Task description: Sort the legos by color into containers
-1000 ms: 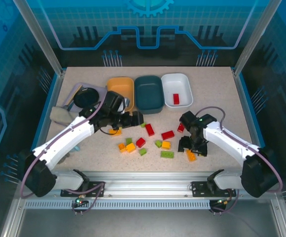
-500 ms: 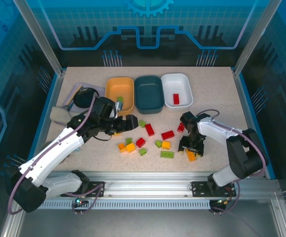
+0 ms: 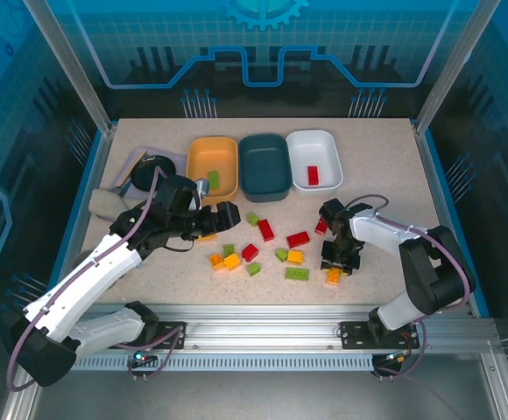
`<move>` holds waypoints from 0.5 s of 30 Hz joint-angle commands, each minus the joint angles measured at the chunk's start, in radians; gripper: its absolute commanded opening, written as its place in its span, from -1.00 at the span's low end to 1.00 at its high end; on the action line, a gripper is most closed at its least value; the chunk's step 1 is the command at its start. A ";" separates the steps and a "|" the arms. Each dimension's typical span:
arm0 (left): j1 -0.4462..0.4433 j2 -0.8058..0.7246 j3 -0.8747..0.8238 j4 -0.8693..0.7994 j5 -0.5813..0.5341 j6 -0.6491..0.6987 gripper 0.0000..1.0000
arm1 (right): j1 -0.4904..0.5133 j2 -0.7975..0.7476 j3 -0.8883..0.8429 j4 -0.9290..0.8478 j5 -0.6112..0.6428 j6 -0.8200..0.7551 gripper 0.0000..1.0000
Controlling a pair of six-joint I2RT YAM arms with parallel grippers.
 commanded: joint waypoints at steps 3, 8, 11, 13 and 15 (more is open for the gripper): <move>-0.004 -0.021 0.015 -0.018 -0.053 -0.019 0.83 | 0.101 -0.094 0.176 -0.068 0.113 -0.021 -0.34; 0.008 0.007 0.098 -0.049 -0.110 -0.007 0.86 | 0.189 -0.021 0.444 -0.050 0.129 -0.061 -0.34; 0.048 0.054 0.146 -0.049 -0.100 -0.009 0.87 | 0.197 0.111 0.615 -0.013 0.102 -0.092 -0.34; 0.086 0.094 0.172 -0.050 -0.083 -0.017 0.87 | 0.192 0.231 0.751 -0.012 0.089 -0.113 -0.34; 0.116 0.128 0.190 -0.053 -0.077 -0.020 0.87 | 0.190 0.344 0.878 -0.012 0.082 -0.141 -0.34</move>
